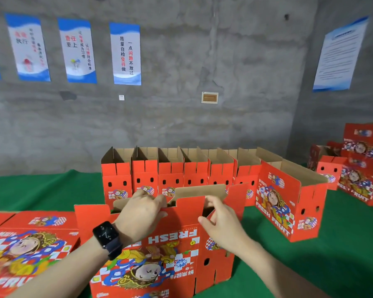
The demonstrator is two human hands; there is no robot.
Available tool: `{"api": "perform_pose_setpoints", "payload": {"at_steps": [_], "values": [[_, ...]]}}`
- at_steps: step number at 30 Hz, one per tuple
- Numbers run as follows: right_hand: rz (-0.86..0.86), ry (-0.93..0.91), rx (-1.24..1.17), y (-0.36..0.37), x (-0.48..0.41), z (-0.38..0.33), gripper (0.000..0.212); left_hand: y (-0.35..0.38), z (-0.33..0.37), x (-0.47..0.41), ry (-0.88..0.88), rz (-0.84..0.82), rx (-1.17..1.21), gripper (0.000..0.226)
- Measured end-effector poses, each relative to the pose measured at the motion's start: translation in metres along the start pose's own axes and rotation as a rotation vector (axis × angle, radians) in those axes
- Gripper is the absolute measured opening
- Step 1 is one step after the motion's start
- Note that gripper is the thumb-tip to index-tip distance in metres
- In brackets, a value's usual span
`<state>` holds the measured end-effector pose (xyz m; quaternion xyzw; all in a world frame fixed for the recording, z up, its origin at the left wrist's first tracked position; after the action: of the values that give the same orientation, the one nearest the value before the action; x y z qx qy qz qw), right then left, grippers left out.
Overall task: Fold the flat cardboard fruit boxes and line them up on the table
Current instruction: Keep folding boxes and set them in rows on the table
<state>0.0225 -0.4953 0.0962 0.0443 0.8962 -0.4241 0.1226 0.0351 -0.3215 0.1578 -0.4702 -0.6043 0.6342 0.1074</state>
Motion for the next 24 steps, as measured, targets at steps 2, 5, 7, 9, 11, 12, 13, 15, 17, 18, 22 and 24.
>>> {"api": "perform_pose_setpoints", "payload": {"at_steps": [2,5,7,9,11,12,13,15,17,18,22,24], "values": [[-0.109,0.032,-0.066,0.015,-0.009,0.000,0.022,-0.001,0.003,0.001,0.010,0.017,0.016,0.028],[-0.299,0.081,-0.203,0.033,-0.015,0.003,0.028,-0.001,0.002,0.005,-0.020,0.030,0.058,0.024],[-0.353,0.087,-0.227,0.037,-0.017,0.005,0.037,-0.002,0.001,0.007,-0.021,0.054,0.049,0.023],[-0.337,0.103,-0.232,0.036,-0.018,0.009,0.038,0.000,-0.002,0.005,-0.030,0.042,0.059,0.019],[-0.322,0.108,-0.219,0.035,-0.018,0.013,0.032,0.006,-0.009,-0.001,-0.064,-0.033,0.057,0.026],[-0.310,0.111,-0.200,0.035,-0.018,0.014,0.030,0.010,-0.013,-0.002,-0.075,-0.076,0.016,0.033],[-0.292,0.118,-0.179,0.034,-0.018,0.017,0.032,0.014,-0.018,-0.003,-0.082,-0.128,-0.029,0.039],[-0.251,0.115,-0.133,0.033,-0.018,0.019,0.036,0.016,-0.027,0.000,-0.085,-0.176,-0.071,0.047],[-0.224,0.095,-0.096,0.033,-0.019,0.017,0.039,0.011,-0.034,0.002,-0.076,-0.146,-0.077,0.049],[-0.215,0.085,-0.085,0.034,-0.019,0.015,0.040,0.009,-0.037,0.004,-0.090,-0.140,-0.090,0.050],[-0.226,0.074,-0.077,0.033,-0.023,0.012,0.041,0.010,-0.049,0.005,-0.205,-0.340,-0.240,0.097],[-0.259,0.099,-0.121,0.031,-0.024,0.015,0.045,0.006,-0.067,0.007,-0.334,-0.462,-0.132,0.104]]}}
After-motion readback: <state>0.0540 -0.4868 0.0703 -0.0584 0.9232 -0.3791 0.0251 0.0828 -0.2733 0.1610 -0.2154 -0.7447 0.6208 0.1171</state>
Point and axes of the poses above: each hand's wrist, its own x-axis away from the middle knuckle, its own y-axis out of the palm, z = x × y, the point moved 8 cm from there along -x, towards the middle knuckle, and after that the axes turned 7 degrees about -z, right-handed, at the moved point
